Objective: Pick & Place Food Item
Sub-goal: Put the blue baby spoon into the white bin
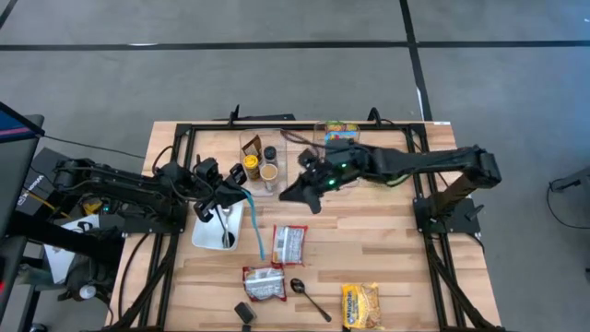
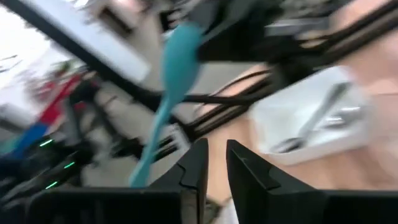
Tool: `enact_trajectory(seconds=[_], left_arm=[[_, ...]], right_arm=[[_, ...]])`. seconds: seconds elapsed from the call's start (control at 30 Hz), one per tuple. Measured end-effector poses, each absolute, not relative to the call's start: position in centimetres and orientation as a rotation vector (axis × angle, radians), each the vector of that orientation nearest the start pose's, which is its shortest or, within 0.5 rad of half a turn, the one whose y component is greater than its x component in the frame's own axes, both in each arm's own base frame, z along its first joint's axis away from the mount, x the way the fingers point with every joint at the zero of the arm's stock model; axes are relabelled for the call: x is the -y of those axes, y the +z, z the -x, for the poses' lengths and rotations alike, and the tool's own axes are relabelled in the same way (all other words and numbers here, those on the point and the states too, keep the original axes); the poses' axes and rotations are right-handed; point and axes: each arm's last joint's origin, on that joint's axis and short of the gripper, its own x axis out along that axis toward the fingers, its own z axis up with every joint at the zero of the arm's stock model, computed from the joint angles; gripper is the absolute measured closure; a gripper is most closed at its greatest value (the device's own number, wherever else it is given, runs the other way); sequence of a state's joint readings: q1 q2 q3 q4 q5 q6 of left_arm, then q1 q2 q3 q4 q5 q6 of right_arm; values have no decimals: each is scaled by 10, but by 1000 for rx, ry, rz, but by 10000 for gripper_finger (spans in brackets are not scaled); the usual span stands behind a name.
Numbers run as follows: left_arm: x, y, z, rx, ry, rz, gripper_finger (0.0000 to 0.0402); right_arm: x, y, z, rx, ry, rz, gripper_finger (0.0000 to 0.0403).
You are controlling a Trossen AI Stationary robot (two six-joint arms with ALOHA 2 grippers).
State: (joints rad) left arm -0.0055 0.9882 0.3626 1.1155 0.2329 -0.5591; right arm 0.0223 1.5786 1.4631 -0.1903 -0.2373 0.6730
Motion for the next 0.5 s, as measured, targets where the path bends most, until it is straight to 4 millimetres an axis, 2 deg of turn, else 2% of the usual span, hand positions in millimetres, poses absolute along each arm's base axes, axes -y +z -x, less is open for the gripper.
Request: enact_trajectory(seconds=[0.27,0.5], left_arm=[[5,274,-194,438,-270,480,399],[-1,268,-197,423,-16,439,399]], right_arm=[[-18,377,-329,-451,-162,-641,374],[-19,365,-326,-533,-303,-648,393]])
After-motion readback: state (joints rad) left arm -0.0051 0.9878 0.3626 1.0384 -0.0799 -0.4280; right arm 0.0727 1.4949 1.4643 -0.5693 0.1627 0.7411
